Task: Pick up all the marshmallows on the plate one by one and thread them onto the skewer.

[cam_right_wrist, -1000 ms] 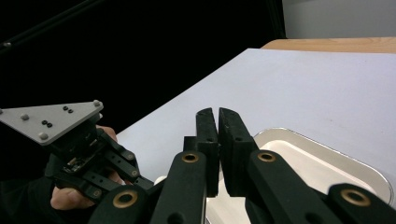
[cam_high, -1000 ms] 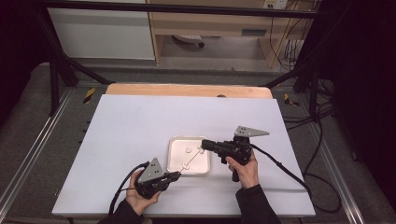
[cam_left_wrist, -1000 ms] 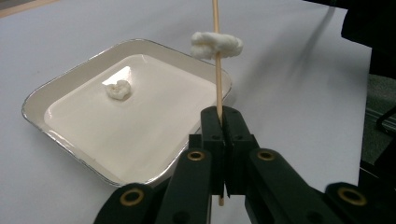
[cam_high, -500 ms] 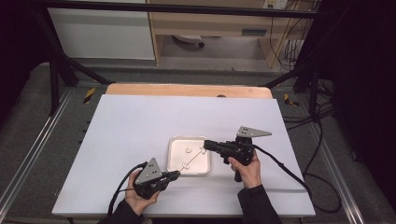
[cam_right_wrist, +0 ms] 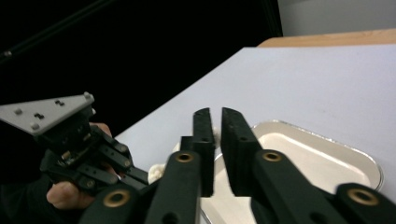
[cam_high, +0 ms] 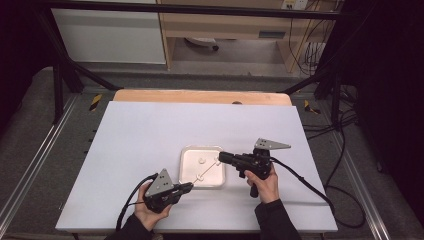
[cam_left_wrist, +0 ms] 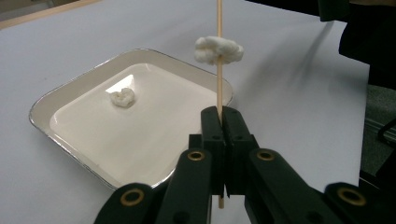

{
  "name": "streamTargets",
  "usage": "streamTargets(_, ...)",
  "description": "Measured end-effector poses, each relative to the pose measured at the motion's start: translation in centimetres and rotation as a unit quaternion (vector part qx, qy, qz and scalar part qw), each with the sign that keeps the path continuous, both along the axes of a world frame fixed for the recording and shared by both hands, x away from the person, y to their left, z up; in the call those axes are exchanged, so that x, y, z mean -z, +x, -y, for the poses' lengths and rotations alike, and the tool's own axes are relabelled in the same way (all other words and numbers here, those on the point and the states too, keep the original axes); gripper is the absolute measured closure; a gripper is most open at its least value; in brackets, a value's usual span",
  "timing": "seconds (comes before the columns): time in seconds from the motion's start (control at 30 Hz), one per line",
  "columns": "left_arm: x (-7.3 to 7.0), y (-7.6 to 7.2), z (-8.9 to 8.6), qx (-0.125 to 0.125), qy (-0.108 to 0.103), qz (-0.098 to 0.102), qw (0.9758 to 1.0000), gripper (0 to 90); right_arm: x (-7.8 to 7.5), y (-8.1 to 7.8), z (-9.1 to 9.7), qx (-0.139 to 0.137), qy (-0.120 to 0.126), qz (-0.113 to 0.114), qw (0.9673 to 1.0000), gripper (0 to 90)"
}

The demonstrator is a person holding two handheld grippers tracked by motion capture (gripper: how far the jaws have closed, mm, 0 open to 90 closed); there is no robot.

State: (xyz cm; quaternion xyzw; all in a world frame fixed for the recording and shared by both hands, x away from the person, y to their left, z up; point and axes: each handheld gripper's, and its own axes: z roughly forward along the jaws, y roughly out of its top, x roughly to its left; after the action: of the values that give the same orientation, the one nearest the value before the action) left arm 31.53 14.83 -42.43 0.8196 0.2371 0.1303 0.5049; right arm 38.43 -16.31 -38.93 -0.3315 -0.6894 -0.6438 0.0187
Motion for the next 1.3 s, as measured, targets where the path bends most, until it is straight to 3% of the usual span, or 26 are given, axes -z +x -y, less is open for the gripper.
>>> streamTargets(0.17, -0.1, -0.1, 0.1, 0.003, 0.001, 0.002, 1.0000, 89.0, -0.5, -0.3, 0.3, 0.008, 0.013, 0.012, 0.9998, 68.5)
streamTargets(0.4, 0.0, 0.0, 0.0, 0.001, 0.003, -0.002, 1.0000, 89.0, -0.9, -0.5, 0.1, 0.019, 0.006, 0.026, 0.9995, 49.7)
streamTargets(0.5, 0.1, 0.0, 0.1, -0.006, 0.010, -0.006, 0.9999, 89.0, -0.9, -0.7, 0.0, 0.019, -0.001, 0.029, 0.9994, 40.5)
streamTargets(0.57, 0.3, 0.2, 0.1, -0.007, 0.008, -0.011, 0.9999, 89.0, -0.9, -0.7, -0.3, 0.009, 0.003, 0.019, 0.9998, 35.7)
streamTargets(0.67, 0.1, -0.1, 0.3, -0.003, 0.011, -0.004, 0.9999, 89.0, -1.0, -0.9, -0.6, 0.009, -0.010, 0.032, 0.9994, 41.4)
streamTargets(0.77, 0.2, 0.0, 0.4, -0.006, 0.017, -0.009, 0.9998, 89.0, -1.0, -1.1, -0.9, 0.007, -0.028, 0.054, 0.9981, 59.6)
streamTargets(0.87, 0.3, 0.1, 0.3, -0.011, 0.019, -0.014, 0.9997, 89.0, -1.0, -1.4, -1.2, 0.015, -0.048, 0.075, 0.9959, 67.7)
streamTargets(1.07, 0.3, 0.4, 0.0, -0.022, 0.011, -0.025, 0.9994, 89.0, -1.2, -1.7, -1.3, 0.025, -0.059, 0.105, 0.9924, 70.2)
streamTargets(1.3, 0.2, 0.1, 0.2, -0.007, 0.012, -0.015, 0.9998, 89.0, -0.4, -1.3, -1.8, 0.020, -0.078, 0.095, 0.9922, 71.1)
